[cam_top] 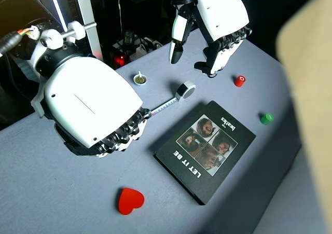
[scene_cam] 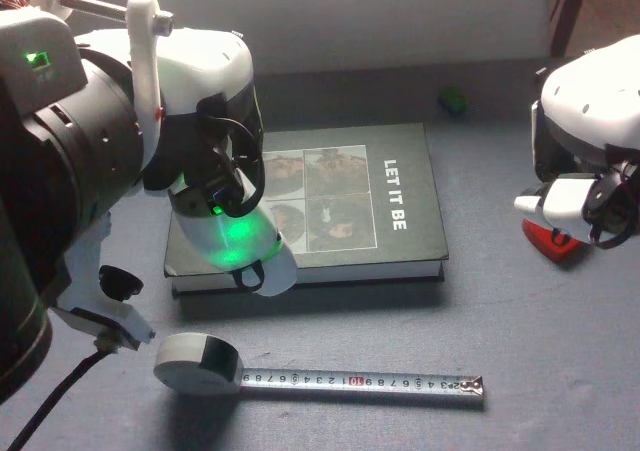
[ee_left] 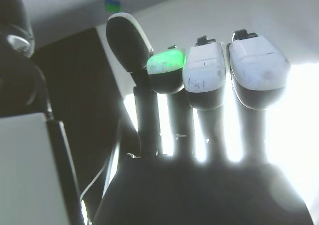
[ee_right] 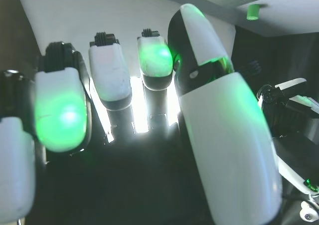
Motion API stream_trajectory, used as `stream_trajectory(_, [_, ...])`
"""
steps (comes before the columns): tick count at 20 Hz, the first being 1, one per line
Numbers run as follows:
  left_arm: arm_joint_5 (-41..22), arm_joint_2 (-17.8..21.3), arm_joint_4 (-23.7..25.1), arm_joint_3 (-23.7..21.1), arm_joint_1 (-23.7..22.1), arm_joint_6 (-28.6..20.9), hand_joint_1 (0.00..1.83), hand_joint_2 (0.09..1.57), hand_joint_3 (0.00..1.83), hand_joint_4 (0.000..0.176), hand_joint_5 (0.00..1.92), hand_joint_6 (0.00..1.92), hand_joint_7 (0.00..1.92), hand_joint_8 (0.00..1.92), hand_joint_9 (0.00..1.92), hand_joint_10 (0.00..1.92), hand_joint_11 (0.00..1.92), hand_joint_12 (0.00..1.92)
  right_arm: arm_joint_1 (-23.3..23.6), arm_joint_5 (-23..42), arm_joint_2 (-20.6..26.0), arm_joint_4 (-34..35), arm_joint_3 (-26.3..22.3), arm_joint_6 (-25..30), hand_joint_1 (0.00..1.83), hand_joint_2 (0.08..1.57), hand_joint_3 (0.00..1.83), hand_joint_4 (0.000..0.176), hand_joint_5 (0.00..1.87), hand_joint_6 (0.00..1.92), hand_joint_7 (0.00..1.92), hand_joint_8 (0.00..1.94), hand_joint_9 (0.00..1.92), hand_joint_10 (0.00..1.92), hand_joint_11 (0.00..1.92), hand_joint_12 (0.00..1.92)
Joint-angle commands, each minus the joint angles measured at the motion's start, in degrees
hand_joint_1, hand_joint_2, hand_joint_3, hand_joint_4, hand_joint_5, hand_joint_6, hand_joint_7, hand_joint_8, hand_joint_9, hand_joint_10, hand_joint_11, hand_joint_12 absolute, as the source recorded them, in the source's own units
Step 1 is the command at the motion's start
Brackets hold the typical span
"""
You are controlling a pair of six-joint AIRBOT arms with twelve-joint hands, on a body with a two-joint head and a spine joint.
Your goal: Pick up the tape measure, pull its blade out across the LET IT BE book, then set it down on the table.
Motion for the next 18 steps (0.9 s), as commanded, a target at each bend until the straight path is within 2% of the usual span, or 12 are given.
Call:
stream_trajectory(1, [0.6, 0.3, 4.8, -0.2, -0.6, -0.3, 0.33, 1.12, 0.13, 0.046, 0.22, 0.06, 0.21, 0.04, 0.14, 0.07, 0.01, 0.44, 0.3, -0.4, 0.3, -4.7, -0.3, -0.1, 0.14, 1.12, 0.18, 0.088, 0.15, 0.0, 0.16, 0.04, 0.13, 0.04, 0.0, 0.68])
stream_trajectory(3, [0.6, 0.3, 4.8, -0.2, -0.6, -0.3, 0.34, 1.17, 0.02, 0.046, 0.24, 0.01, 0.22, 0.0, 0.17, 0.02, 0.0, 0.47, 0.3, -0.4, 0.3, -4.7, -0.3, -0.1, 0.13, 1.2, 0.01, 0.089, 0.14, 0.0, 0.16, 0.0, 0.13, 0.0, 0.0, 0.64])
stream_trajectory(6, [1.1, 0.4, 5.0, 0.1, -0.1, -0.2, 0.35, 1.16, 0.0, 0.047, 0.23, 0.0, 0.22, 0.0, 0.17, 0.0, 0.0, 0.48, 0.3, -0.3, 0.3, -4.7, -0.3, -0.2, 0.12, 1.21, 0.01, 0.089, 0.13, 0.01, 0.17, 0.01, 0.13, 0.01, 0.0, 0.57])
stream_trajectory(9, [1.7, 1.2, 4.8, 0.3, -0.1, 0.0, 0.35, 1.14, 0.0, 0.048, 0.22, 0.0, 0.23, 0.0, 0.17, 0.01, 0.0, 0.48, 0.2, -0.1, 0.3, -4.5, -0.4, -0.7, 0.12, 1.2, 0.0, 0.078, 0.12, 0.0, 0.16, 0.0, 0.14, 0.01, 0.0, 0.71])
stream_trajectory(10, [2.8, 1.7, 4.2, 0.4, -0.1, 0.0, 0.36, 1.13, 0.0, 0.045, 0.22, 0.0, 0.23, 0.0, 0.18, 0.01, 0.0, 0.48, 0.2, 0.0, 0.3, -4.2, -0.4, -0.8, 0.13, 1.19, 0.0, 0.075, 0.13, 0.0, 0.16, 0.0, 0.17, 0.01, 0.0, 0.74])
stream_trajectory(11, [5.0, 2.8, 3.2, 0.5, -0.1, 0.0, 0.39, 1.11, 0.0, 0.029, 0.21, 0.0, 0.23, 0.0, 0.18, 0.01, 0.0, 0.48, 0.2, 0.0, 0.3, -3.9, -0.4, -0.9, 0.13, 1.18, 0.0, 0.073, 0.14, 0.0, 0.17, 0.0, 0.18, 0.01, 0.0, 0.75])
stream_trajectory(12, [6.1, 3.8, 3.2, 0.4, 0.0, 0.0, 0.44, 1.07, 0.0, 0.003, 0.21, 0.0, 0.23, 0.0, 0.19, 0.01, 0.0, 0.5, 0.1, 0.1, 0.3, -3.9, -0.4, -0.9, 0.16, 1.16, 0.0, 0.068, 0.15, 0.0, 0.17, 0.0, 0.19, 0.01, 0.0, 0.73])
stream_trajectory(14, [8.0, 5.6, 4.2, 0.5, -0.1, 0.0, 0.61, 0.99, 0.0, 0.0, 0.23, 0.0, 0.28, 0.0, 0.24, 0.0, 0.0, 0.61, 0.1, 0.1, 0.3, -3.8, -0.4, -0.9, 0.26, 1.12, 0.0, 0.041, 0.18, 0.01, 0.2, 0.01, 0.2, 0.01, 0.0, 0.76])
stream_trajectory(17, [10.8, 6.5, 4.4, 2.3, -0.1, 2.6, 0.75, 1.02, 0.0, 0.0, 0.29, 0.01, 0.34, 0.0, 0.29, 0.0, 0.02, 0.66, 0.0, 0.2, 0.3, -3.7, -0.4, -1.0, 0.42, 1.09, 0.0, 0.006, 0.19, 0.01, 0.21, 0.01, 0.19, 0.0, 0.0, 0.78])
stream_trajectory(18, [11.1, 6.6, 4.2, 2.7, -0.1, 3.4, 0.78, 1.03, 0.0, 0.0, 0.3, 0.01, 0.36, 0.01, 0.32, 0.01, 0.03, 0.67, -0.1, 0.2, 0.3, -3.7, -0.4, -1.0, 0.44, 1.09, 0.0, 0.0, 0.19, 0.01, 0.21, 0.01, 0.19, 0.0, 0.0, 0.78])
